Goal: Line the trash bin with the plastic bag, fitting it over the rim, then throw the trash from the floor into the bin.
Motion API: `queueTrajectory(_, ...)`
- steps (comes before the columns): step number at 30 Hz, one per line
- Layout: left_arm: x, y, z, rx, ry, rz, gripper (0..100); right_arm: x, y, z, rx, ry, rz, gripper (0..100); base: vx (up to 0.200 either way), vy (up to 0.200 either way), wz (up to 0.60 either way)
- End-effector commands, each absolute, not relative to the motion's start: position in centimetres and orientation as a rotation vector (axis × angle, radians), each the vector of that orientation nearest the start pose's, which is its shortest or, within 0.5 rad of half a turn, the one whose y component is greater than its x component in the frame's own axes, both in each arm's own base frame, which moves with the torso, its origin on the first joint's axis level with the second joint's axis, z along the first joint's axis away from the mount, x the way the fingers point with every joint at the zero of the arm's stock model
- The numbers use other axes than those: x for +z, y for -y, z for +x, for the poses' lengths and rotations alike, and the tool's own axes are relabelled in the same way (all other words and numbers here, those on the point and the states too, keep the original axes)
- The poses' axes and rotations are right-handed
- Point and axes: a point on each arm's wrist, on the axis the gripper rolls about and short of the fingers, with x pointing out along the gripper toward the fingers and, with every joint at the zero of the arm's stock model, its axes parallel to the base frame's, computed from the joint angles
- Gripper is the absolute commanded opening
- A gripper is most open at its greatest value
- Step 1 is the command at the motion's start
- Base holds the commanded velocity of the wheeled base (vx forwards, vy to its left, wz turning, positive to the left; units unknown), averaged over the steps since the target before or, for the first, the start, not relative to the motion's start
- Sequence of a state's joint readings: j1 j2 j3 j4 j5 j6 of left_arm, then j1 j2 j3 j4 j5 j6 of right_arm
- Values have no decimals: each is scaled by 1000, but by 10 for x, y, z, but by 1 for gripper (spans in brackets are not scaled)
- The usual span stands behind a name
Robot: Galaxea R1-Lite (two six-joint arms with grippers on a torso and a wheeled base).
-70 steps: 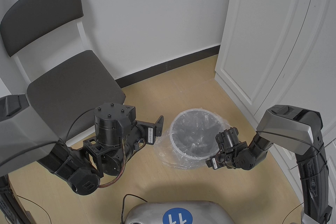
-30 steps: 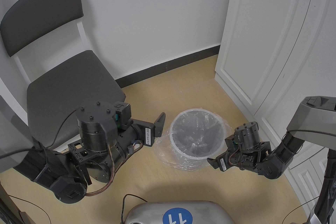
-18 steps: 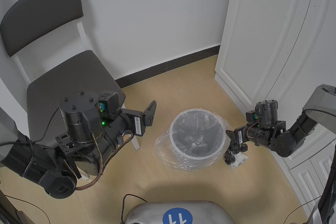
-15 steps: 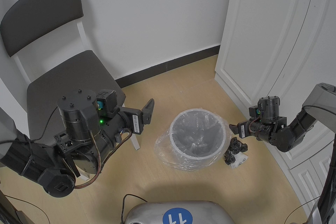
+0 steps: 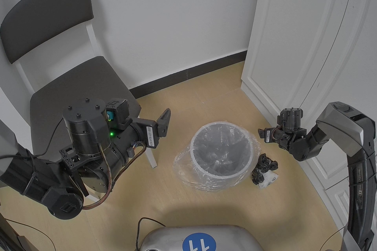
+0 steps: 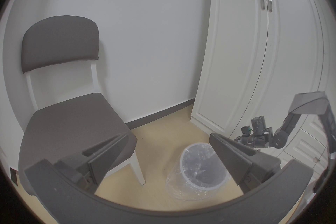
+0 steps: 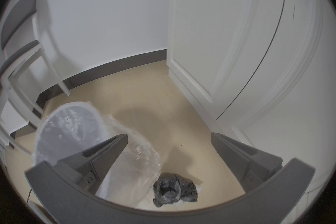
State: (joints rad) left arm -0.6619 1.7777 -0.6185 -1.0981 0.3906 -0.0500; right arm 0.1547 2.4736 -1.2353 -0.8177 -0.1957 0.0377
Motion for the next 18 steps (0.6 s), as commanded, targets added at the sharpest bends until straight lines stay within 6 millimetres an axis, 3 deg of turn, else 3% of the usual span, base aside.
queueTrajectory(1,155,179,244,-270,-65,-16,100,-42,-65,471,-98,-449,-19,100,0,0,0)
queueTrajectory(14,154,179,244,-270,-70,-16,100,-76,-67,489,-125,-443,23,100,0,0,0)
queueTrajectory(18,153,179,244,-271,-72,-14,100,-78,-69,491,-126,-457,47,100,0,0,0)
